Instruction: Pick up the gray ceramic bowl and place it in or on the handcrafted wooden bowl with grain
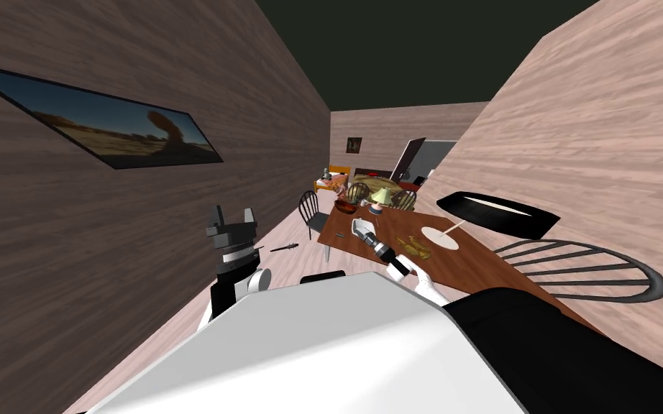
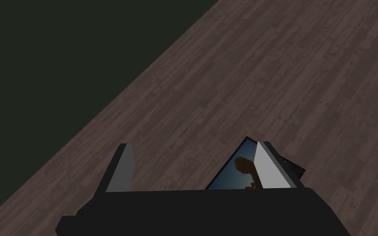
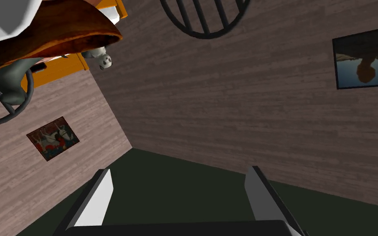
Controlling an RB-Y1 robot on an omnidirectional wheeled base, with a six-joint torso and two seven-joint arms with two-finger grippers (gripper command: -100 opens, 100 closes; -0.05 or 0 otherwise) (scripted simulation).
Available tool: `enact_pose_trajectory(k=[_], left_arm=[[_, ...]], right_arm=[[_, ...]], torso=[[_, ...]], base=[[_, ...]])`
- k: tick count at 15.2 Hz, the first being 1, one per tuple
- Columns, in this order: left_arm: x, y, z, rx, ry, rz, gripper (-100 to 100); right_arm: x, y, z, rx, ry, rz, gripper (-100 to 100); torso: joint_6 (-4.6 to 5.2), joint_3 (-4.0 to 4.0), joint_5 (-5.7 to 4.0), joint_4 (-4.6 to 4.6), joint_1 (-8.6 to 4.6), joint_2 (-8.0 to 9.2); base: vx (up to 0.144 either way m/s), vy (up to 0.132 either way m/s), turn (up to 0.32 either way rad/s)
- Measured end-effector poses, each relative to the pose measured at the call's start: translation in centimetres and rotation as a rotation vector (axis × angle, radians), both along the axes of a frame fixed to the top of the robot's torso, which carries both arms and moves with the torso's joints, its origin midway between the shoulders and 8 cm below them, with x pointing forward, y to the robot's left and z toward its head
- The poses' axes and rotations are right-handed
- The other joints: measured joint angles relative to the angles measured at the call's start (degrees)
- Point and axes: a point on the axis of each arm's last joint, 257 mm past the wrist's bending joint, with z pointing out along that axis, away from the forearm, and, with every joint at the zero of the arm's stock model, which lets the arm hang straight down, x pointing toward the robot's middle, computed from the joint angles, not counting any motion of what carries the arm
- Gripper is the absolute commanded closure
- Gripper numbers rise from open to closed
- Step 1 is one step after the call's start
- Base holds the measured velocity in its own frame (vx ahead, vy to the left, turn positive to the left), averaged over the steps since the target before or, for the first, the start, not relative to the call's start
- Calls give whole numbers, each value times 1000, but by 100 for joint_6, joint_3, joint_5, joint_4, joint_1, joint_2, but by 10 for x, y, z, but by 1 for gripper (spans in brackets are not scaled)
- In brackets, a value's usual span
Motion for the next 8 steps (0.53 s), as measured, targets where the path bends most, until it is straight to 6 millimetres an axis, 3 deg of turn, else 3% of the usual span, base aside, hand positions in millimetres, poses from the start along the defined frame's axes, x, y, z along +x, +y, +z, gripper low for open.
enact_pose_trajectory(k=[8], left_arm=[[0,0,0,0,0,0,0]], right_arm=[[-17,-49,-66,-272,130,10,-100]], torso=[[1,5,-1,2,-8,7]], base=[[34,60,116]])
